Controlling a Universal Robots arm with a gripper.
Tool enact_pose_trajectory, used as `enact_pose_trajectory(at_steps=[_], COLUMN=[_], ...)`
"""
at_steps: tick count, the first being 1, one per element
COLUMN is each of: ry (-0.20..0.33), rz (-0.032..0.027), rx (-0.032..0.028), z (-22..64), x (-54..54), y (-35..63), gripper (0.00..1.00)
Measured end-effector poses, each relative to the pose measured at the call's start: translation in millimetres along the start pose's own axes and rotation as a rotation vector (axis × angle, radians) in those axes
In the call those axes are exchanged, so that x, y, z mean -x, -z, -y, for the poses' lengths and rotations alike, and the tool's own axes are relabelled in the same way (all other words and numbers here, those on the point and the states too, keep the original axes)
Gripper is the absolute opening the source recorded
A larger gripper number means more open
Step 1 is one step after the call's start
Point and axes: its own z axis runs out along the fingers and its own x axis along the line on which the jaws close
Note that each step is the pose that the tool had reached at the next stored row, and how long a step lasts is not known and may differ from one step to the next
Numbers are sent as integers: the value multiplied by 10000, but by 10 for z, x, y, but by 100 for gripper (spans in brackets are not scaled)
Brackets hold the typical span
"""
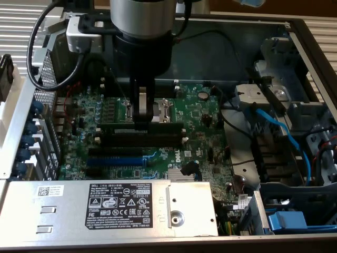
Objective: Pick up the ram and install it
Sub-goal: 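Insert the ram into the slot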
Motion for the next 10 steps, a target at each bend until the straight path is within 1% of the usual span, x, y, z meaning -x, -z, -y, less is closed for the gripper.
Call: enact_pose_trajectory(at_steps=[5,10], ry=[0,-21], rz=[1,2], rx=[0,1], z=[0,0], x=[1,0], y=[-29,-38], gripper=[12,12])
